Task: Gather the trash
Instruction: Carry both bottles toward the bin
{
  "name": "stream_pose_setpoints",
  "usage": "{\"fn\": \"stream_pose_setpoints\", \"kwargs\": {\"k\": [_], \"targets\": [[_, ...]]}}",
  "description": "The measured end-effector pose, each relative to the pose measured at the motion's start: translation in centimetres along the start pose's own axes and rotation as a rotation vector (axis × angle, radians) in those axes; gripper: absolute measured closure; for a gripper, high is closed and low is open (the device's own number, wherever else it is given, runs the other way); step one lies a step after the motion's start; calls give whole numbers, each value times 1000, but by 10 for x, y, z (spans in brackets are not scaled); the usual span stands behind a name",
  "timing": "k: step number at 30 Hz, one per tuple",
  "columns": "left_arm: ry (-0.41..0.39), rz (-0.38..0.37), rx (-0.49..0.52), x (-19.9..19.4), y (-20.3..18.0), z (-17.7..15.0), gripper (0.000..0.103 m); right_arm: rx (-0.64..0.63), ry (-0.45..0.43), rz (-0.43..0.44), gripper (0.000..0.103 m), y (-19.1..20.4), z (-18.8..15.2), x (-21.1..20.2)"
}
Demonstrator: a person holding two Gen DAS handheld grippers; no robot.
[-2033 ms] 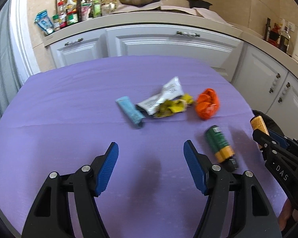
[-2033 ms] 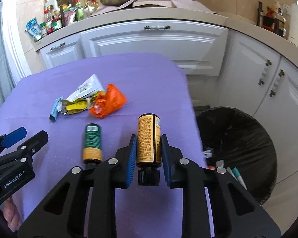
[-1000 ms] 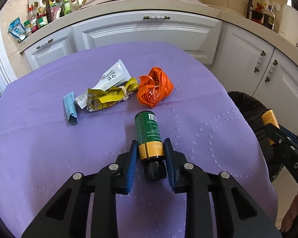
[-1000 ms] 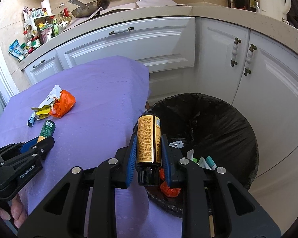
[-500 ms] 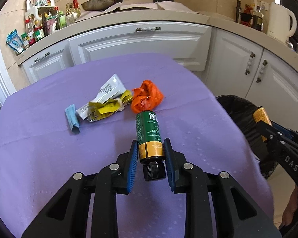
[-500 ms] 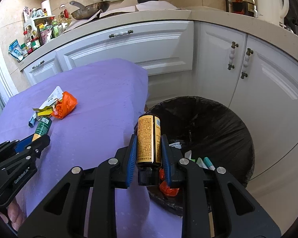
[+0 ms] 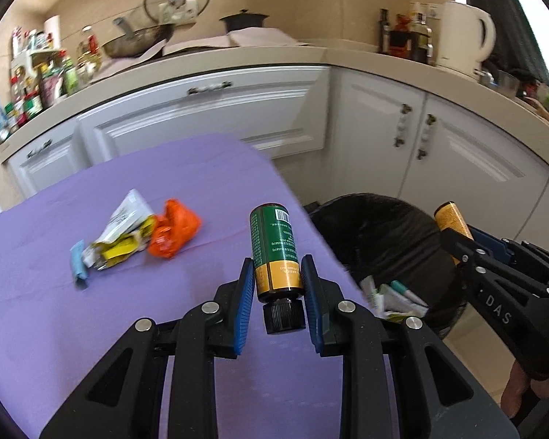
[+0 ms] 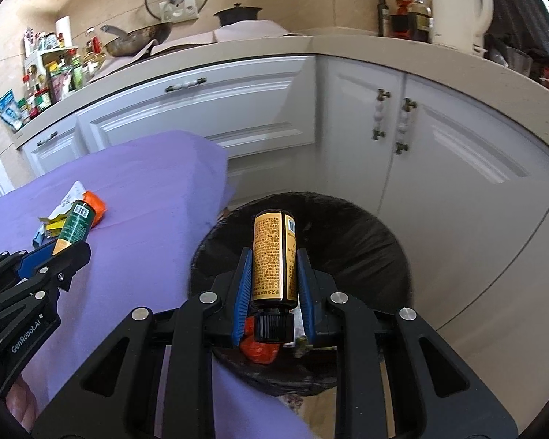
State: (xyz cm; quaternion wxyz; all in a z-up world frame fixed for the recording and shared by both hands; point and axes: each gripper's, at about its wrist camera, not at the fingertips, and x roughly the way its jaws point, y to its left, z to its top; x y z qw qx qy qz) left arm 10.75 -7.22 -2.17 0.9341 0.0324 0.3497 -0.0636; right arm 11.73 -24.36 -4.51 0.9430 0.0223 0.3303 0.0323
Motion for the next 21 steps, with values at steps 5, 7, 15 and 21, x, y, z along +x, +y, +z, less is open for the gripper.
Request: {"fn": "stream_pose_setpoints", "kwargs": {"k": [5,7,15,21], "targets": [[-17,-36,31,2,-26,3,76,7,-32,-33,80,-17,0,-7],[-17,-46,43,5,-36,3,76,9,-47,-42,80,-23,-1,-9],[-5,-52,77,19,-62,-1,76,5,-67,-54,80,-38,-7,-8],[22,-52,94,31,-72,-2,76,17,-66,-57,80,-47,-9,-3]]}}
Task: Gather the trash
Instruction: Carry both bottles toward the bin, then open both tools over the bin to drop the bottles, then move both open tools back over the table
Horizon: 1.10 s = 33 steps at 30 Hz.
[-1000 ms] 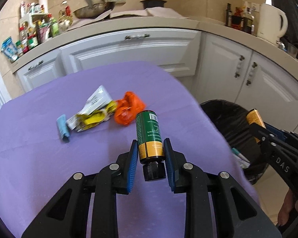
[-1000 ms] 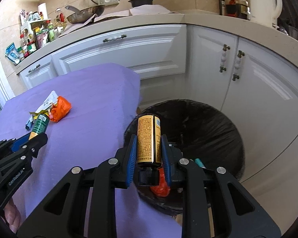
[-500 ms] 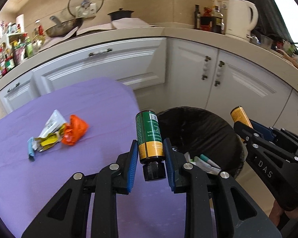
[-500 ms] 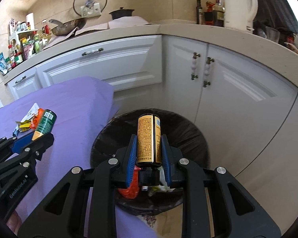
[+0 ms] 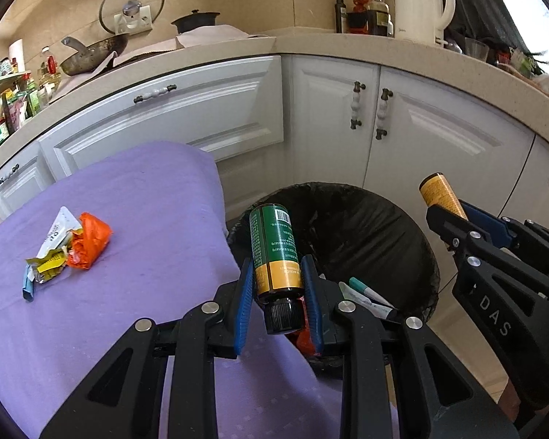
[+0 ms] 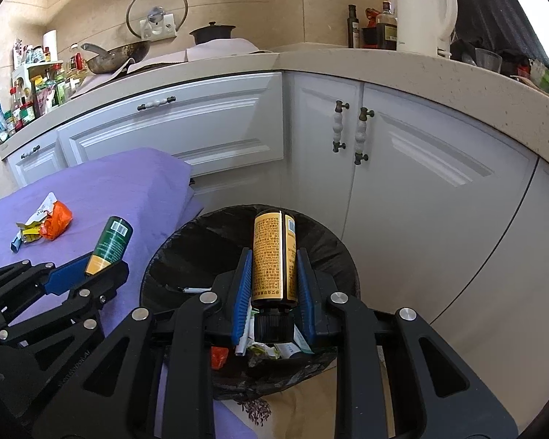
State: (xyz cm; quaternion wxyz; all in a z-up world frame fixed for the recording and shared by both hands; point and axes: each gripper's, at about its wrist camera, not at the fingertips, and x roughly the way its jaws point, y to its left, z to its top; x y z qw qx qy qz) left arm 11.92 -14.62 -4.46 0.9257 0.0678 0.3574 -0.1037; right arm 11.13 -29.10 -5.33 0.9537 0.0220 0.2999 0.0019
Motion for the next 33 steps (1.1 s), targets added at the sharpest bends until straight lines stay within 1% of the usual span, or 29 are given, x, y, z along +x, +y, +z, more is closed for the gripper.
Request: {"fn": "stream_pose_setpoints", "kwargs": {"k": [9,11,13,14,18,20,22,25,26,27,33], "targets": [[42,-2,3,15,-10,7,75,17,16,-7,79,-10,0,19],[58,-2,-1,18,-11,8,70,27,23,-6,77,-13,-1,24],[65,-7,-14,20,-10,8,58,31,25,-12,71,-14,-2,25],[64,-6,-20,19,-9,8,56,33,22,-16,65,-15,-2,25],[55,-2,-40,15,-5,8,48,40,19,-21,63,-15,0,24],[53,-1,-47,12,-1,8,47,48,22,-18,63,-14,2,23],[47,13,-48,8,5,7,44,54,22,-7,62,-11,4,21],[42,38,-61,-1,20,6,42,56,19,19,61,-1,10,18],[41,44,-67,-2,24,6,42,56,19,29,59,3,11,17],[39,61,-78,-6,33,5,42,54,16,41,57,8,13,16],[22,150,-154,-22,82,-2,40,16,2,111,57,48,26,12]]}}
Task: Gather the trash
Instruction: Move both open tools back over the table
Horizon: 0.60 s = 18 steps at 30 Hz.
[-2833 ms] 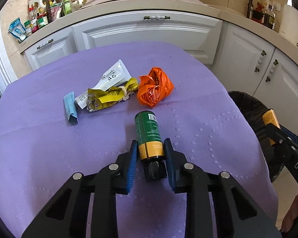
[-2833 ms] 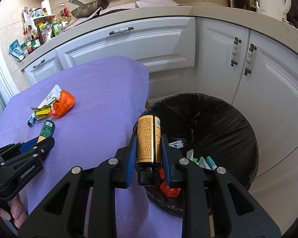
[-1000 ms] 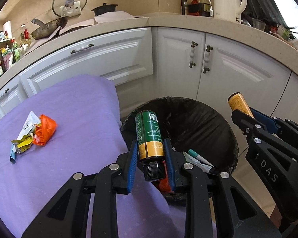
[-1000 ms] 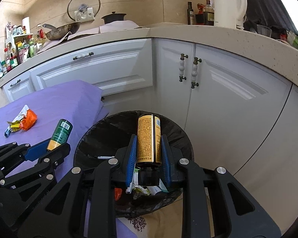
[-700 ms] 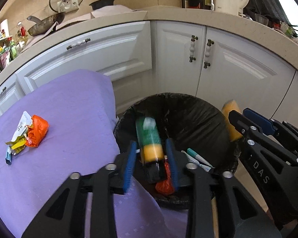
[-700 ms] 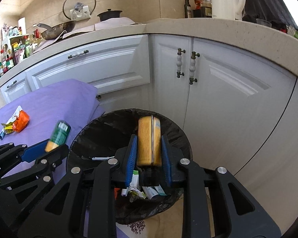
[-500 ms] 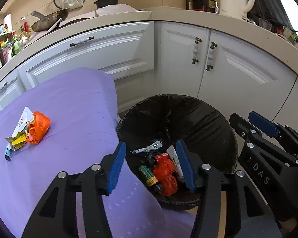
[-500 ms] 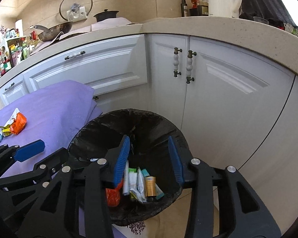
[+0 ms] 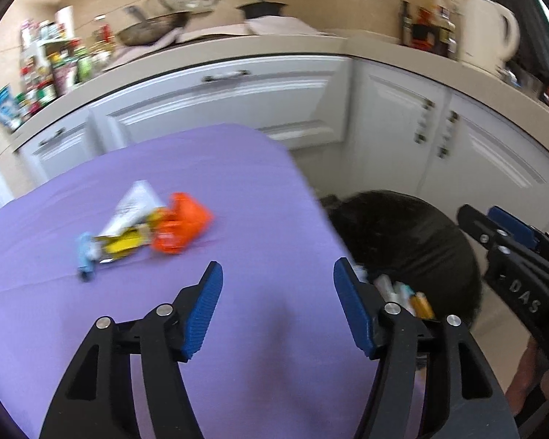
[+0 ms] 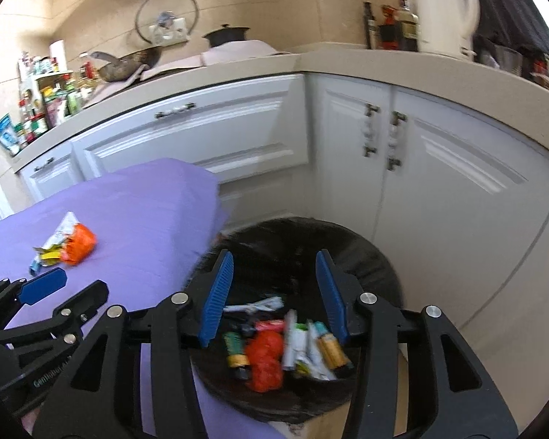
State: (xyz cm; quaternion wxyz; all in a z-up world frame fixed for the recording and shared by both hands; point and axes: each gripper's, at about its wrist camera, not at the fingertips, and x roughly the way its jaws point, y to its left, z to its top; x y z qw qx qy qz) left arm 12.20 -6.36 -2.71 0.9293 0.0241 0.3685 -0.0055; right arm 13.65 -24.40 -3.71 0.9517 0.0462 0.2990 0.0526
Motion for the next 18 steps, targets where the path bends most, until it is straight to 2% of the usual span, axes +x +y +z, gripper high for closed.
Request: {"fn": "stream_pose_setpoints", "kwargs": {"k": [10,13,14,18], "targets": [[-4,186,-184,-6,111,-4,37,-89,15,170,55,100,16,17],[-5,223,-218,-7,134,-6,35,-115,29,200,53,128,18,26],[-5,233,-228,-7,142,-7,34,-117,34,210,49,137,18,29],[3,270,-265,-6,172,-12,34,-140,51,225,49,164,20,42]]}}
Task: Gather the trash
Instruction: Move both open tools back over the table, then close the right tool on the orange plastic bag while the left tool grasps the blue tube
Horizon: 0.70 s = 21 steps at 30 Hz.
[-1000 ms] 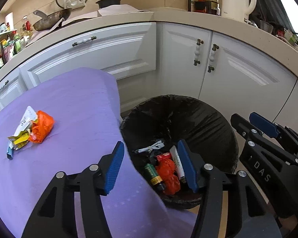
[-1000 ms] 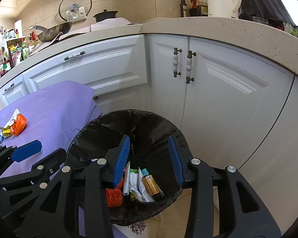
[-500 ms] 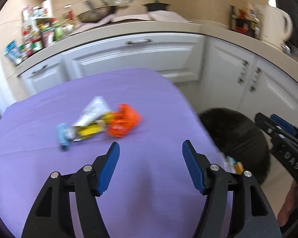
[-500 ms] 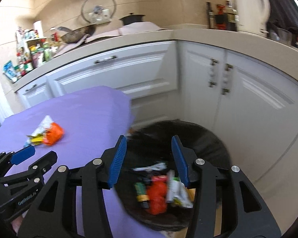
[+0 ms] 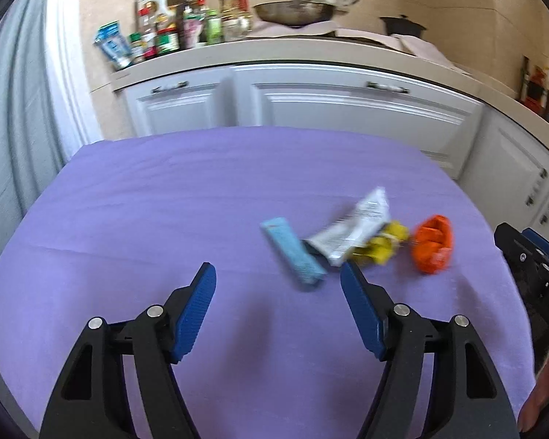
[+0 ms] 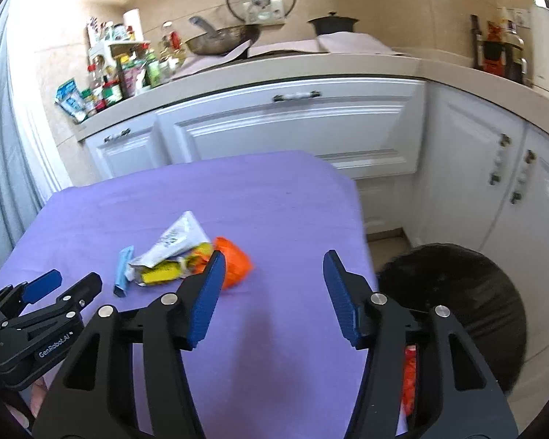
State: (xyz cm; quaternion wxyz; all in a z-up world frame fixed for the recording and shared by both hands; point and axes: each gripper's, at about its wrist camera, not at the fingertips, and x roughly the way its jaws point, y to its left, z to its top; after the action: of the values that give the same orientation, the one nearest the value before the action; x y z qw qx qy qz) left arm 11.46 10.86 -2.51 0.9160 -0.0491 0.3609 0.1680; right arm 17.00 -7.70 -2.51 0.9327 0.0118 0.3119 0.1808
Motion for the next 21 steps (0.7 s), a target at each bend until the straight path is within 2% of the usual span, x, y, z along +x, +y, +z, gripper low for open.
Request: {"fn": "stream_pose_setpoints", "kwargs": {"k": [9,21], "targets": [[23,30,-39,19,31,8,33,-10,81,-15,47,32,6,43],[54,18,-46,33,34,9,31,-33,187,-33,47,38,0,72]]}}
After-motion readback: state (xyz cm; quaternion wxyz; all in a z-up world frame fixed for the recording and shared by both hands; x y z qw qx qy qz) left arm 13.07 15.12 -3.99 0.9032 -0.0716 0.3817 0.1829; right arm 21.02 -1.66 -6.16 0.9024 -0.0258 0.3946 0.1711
